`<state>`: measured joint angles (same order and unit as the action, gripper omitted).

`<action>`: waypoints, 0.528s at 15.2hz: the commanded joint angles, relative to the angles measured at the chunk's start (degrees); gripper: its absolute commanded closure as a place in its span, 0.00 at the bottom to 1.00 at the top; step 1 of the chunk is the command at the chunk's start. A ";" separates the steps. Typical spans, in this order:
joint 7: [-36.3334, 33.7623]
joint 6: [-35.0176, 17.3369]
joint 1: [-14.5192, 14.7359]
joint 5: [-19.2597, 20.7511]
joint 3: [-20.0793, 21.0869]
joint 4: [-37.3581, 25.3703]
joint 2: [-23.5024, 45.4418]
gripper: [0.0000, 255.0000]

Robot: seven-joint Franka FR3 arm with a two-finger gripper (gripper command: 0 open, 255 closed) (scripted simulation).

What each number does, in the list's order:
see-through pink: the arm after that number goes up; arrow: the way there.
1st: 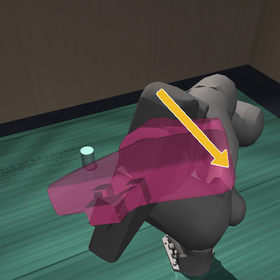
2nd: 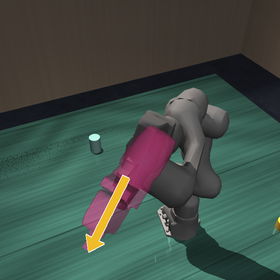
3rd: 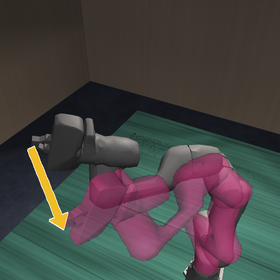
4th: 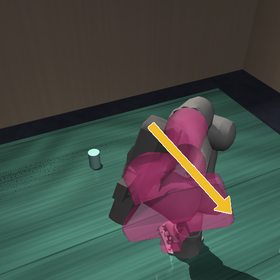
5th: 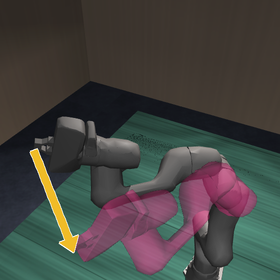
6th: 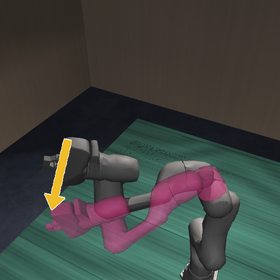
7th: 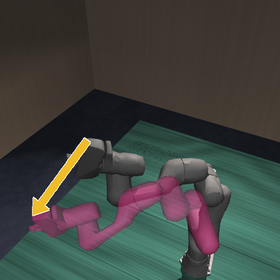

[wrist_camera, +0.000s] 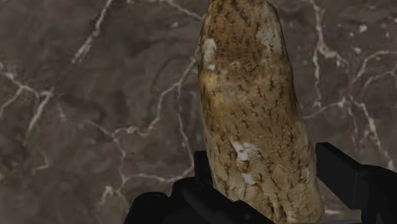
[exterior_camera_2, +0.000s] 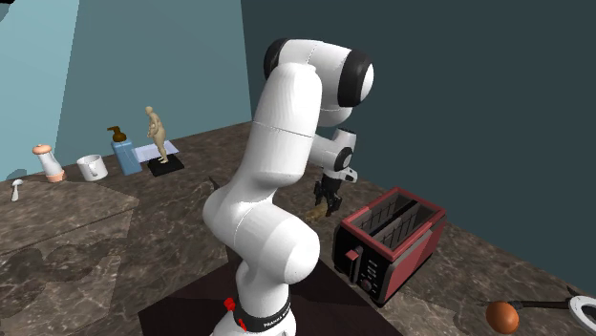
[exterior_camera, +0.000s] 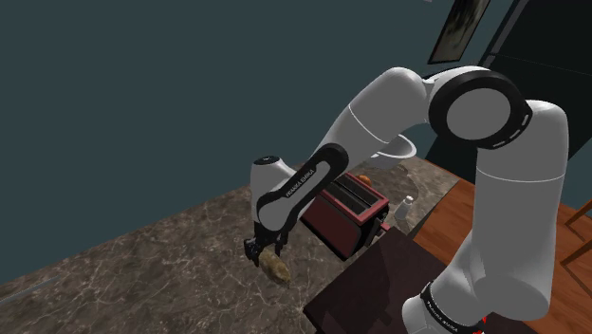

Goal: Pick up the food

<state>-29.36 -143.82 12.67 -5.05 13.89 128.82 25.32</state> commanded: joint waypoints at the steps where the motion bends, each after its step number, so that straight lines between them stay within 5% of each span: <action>1: -0.01 0.01 0.03 -0.01 0.04 0.01 0.04 1.00; 8: 0.14 1.14 -0.24 -0.30 0.25 0.38 -1.46 1.00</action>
<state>-29.30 -143.21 12.56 -5.22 14.04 129.07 24.51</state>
